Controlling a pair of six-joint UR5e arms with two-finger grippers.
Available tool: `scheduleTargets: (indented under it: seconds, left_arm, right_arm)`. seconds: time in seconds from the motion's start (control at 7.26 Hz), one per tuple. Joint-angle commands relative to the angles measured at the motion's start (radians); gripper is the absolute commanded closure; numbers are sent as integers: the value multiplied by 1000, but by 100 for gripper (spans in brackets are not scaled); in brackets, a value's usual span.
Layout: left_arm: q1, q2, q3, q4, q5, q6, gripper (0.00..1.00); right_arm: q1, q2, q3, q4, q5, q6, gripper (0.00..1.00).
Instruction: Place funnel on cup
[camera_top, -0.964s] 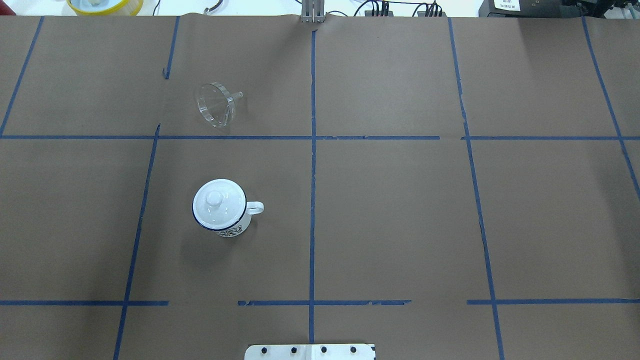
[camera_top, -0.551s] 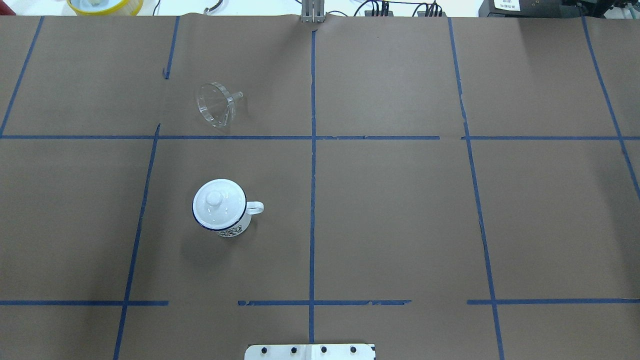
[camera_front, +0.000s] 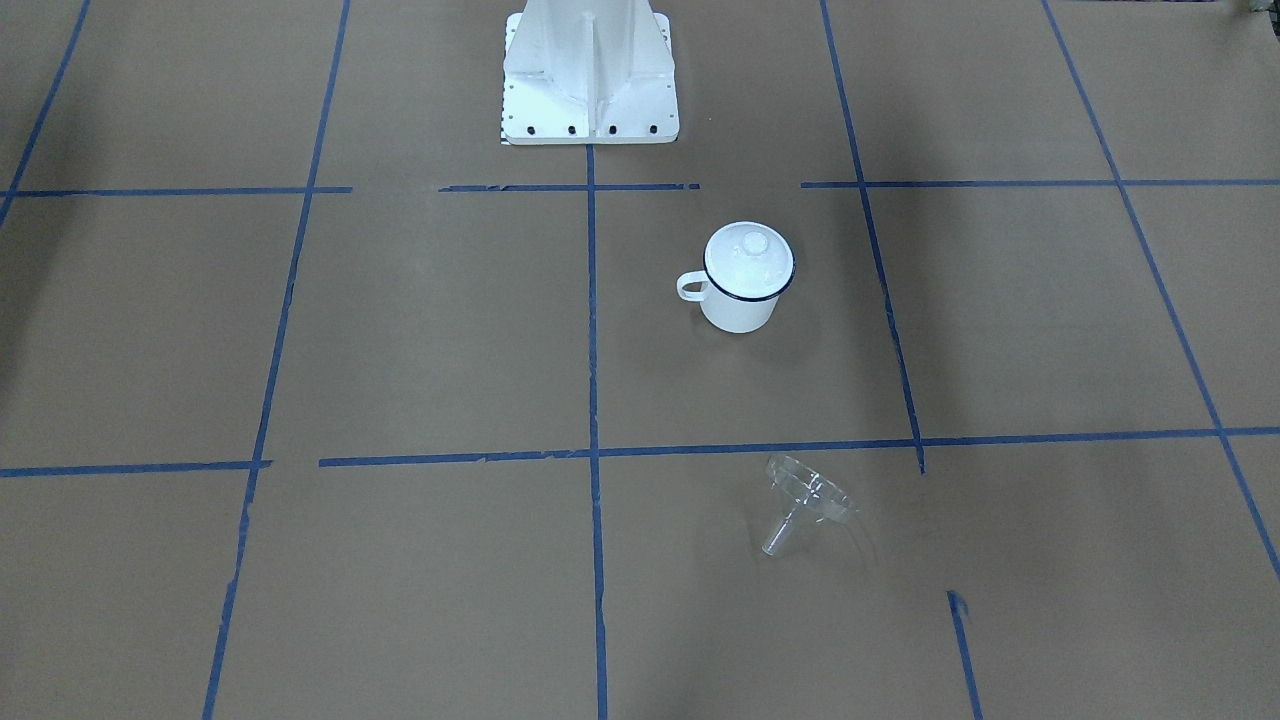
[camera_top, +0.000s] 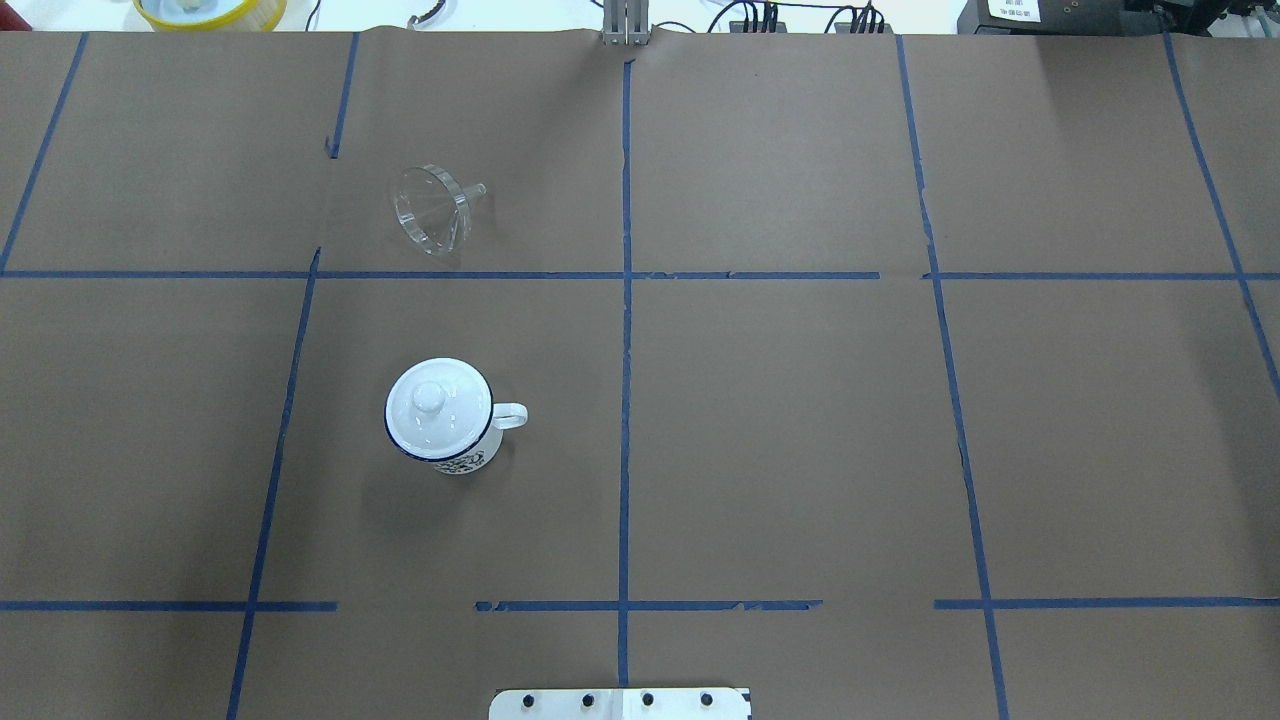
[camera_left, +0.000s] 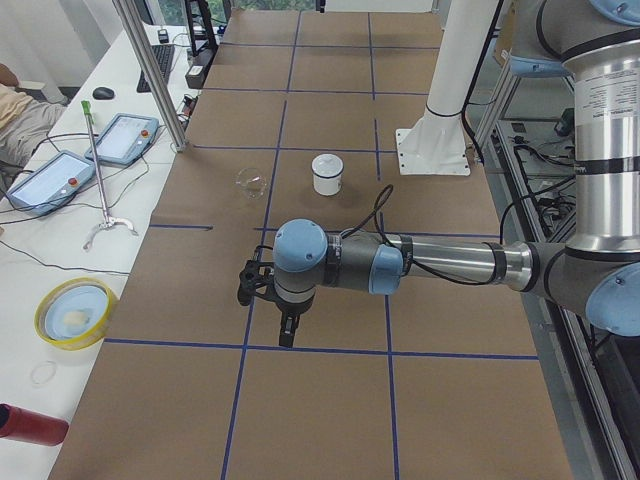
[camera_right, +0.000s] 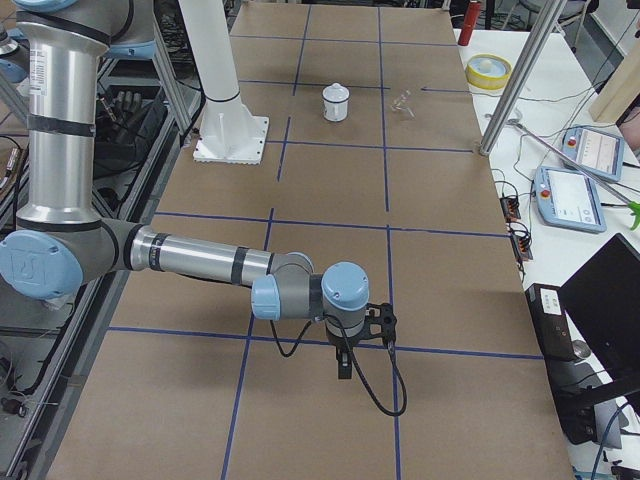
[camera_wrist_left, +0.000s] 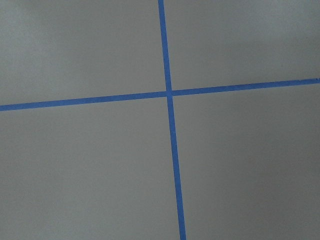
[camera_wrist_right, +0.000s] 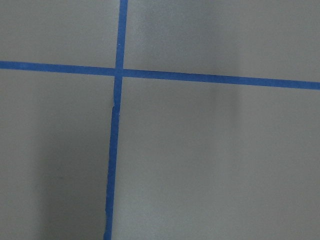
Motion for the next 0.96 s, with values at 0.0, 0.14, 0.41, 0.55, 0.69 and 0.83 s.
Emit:
scheduleTargets:
  seconds: [0.0,0.14,0.41,0.55,0.69,0.83]
  left_arm:
    - [1,1,-29,-7,1,-92,0]
    - [2,-11,18,-7,-2,-105,0]
    - [10,-14,-27,-18,-1,-133,0]
    - [36,-14,-68,-45,-2,-209,0]
    - [124,-17,-154,-44,2,-404,0]
    - [240,-28,-249,-45,13,-632,0]
  right_arm:
    - [0,0,0,0,0,0,0]
    - [0,0,0,0,0,0,0]
    - [0,0,0,0,0,0,0]
    - [0,0,0,0,-2,0,0]
    - [0,0,0,0,0,0,0]
    - [0,0,0,0,0,0,0]
